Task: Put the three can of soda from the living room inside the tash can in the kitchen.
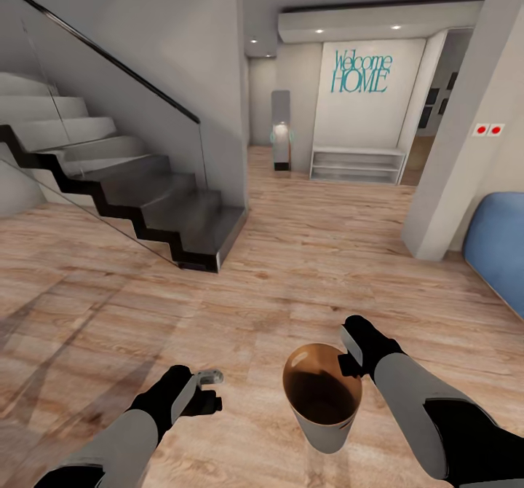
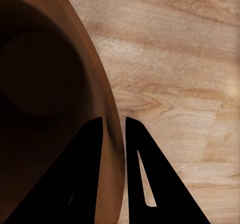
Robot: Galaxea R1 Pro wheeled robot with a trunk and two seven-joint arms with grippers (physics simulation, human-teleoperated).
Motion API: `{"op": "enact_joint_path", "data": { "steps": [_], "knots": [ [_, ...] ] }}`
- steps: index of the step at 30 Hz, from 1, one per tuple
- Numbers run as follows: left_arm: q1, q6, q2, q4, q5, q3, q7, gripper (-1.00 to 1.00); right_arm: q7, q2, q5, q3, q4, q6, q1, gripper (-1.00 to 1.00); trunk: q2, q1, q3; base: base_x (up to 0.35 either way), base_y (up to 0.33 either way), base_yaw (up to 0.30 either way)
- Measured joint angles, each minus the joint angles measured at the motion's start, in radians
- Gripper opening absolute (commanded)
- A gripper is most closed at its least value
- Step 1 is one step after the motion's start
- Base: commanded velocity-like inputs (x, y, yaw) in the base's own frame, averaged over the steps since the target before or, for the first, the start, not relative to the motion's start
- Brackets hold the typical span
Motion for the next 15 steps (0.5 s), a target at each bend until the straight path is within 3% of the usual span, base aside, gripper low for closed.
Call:
{"op": "enact_joint_path", "data": {
  "steps": [5, 15],
  "knots": [
    [0.0, -0.001, 0.0, 0.0, 0.0, 0.001, -0.001, 1.0, 0.003, -0.002, -0.004, -0.002, 0.0, -0.001, 0.0, -1.0, 0.014, -0.008, 0.006, 0.0, 0.0, -0.097],
    [0.0, -0.015, 0.001, -0.004, 0.0, -0.001, -0.008, 1.0, 0.009, -0.002, -0.001, -0.001, 0.0, 0.0, 0.001, -1.0, 0.014, -0.008, 0.006, 0.0, 0.0, -0.249]
  ]
}}
